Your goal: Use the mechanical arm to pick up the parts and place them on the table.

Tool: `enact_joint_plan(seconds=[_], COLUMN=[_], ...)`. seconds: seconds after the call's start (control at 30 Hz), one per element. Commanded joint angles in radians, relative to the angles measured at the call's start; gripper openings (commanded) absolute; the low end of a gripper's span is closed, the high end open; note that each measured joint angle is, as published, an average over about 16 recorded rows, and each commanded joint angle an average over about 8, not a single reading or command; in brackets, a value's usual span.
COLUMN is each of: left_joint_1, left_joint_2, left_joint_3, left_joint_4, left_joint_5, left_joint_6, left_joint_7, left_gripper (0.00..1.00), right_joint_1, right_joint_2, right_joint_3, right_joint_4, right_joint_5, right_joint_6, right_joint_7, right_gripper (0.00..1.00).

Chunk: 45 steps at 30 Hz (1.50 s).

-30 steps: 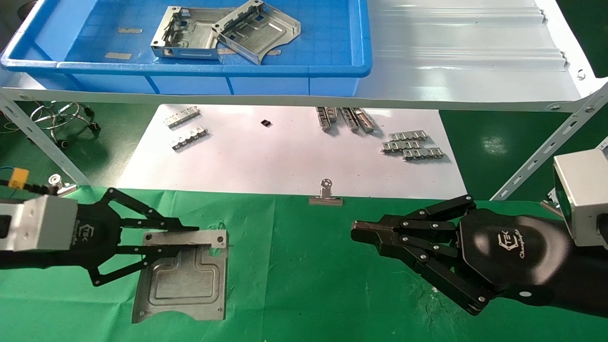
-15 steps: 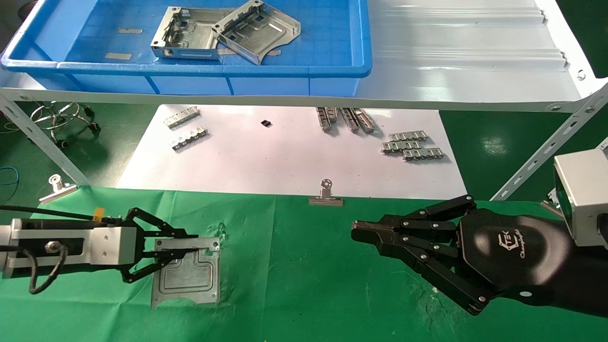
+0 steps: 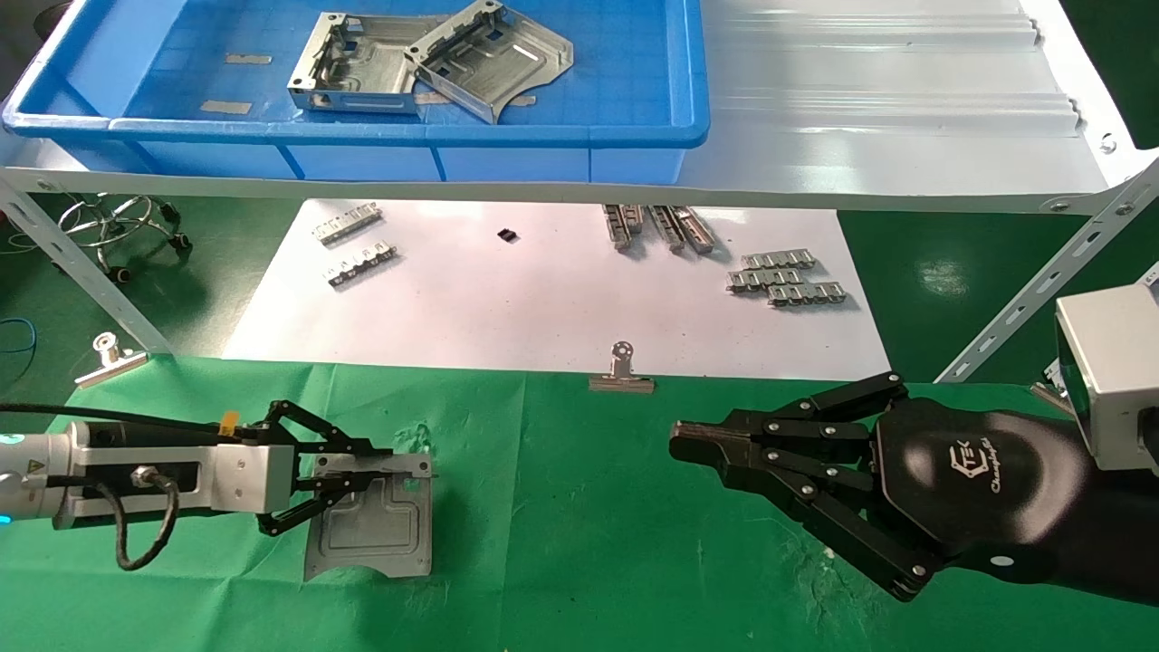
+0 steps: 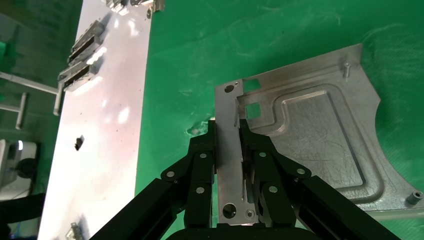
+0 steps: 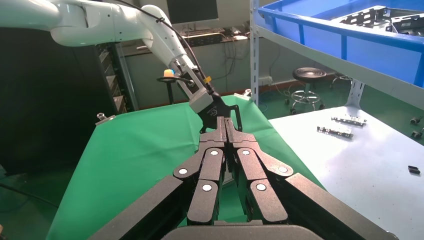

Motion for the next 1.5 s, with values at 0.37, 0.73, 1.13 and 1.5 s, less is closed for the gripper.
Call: enact_joint_plan(seconds=[0.37, 0.73, 1.13, 1.5], left_joint_1=[0.001, -0.01, 0.068, 0.139], left_joint_2=[-0.01, -0.058, -0.069, -0.081], left_joint_3=[-0.02, -0.051, -0.15, -0.242], left_joint_4=[0.007, -0.039, -0.136, -0.228], left_joint_5=[-0.045, -0.163, -0.213, -0.26], left_joint_6=[0.019, 0.149, 0.171, 0.192], left_joint_7=[-0.019, -0.316, -0.422, -0.527], left_gripper=[1.0, 1.0, 1.0, 1.0], right_joint_1=[0.0, 0.0, 0.0, 0.0], right_joint_2=[0.0, 0.0, 0.0, 0.0], right_joint_3=[0.0, 0.0, 0.0, 0.0], right_joint_4=[0.0, 0.0, 0.0, 0.0], right_joint_5=[0.0, 0.0, 0.0, 0.0], right_joint_6=[0.0, 0.0, 0.0, 0.0], right_joint_7=[0.0, 0.0, 0.0, 0.0], right_gripper=[0.0, 1.0, 1.0, 1.0])
